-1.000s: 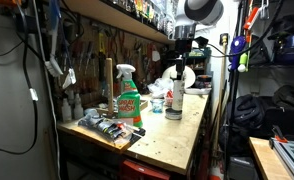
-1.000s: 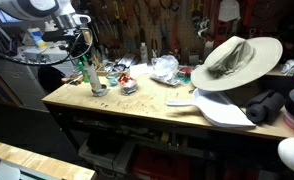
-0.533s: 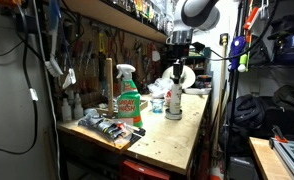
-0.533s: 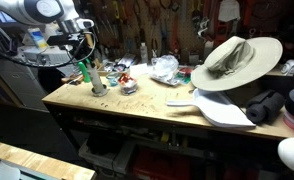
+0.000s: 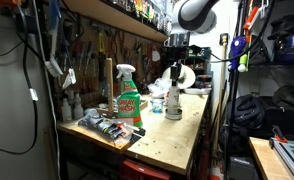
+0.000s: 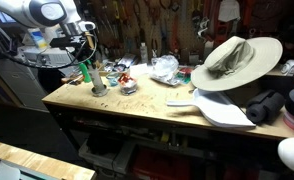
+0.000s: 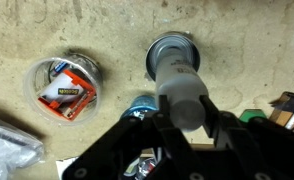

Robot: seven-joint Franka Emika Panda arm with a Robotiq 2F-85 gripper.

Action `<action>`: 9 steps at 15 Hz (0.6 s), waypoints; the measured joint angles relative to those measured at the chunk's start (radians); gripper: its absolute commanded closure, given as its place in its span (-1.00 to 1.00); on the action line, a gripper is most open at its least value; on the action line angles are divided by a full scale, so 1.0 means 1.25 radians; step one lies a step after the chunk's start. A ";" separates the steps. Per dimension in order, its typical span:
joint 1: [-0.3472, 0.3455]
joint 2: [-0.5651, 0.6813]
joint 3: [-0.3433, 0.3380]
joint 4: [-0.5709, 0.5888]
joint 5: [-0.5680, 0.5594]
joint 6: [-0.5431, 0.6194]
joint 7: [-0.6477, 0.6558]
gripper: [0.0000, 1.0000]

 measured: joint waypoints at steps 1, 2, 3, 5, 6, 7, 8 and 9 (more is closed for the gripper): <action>0.000 0.003 0.000 0.003 0.000 0.001 0.004 0.80; 0.000 0.006 0.001 0.006 0.000 0.001 0.007 0.80; 0.000 0.009 0.001 0.008 0.000 0.001 0.010 0.80; 0.000 0.014 0.002 0.008 0.000 0.001 0.016 0.80; 0.000 0.016 0.002 0.008 -0.001 0.001 0.020 0.80; 0.000 0.018 0.003 0.009 -0.001 0.001 0.024 0.80; 0.000 0.020 0.003 0.009 -0.001 0.001 0.027 0.80; 0.000 0.022 0.003 0.009 -0.001 0.001 0.030 0.80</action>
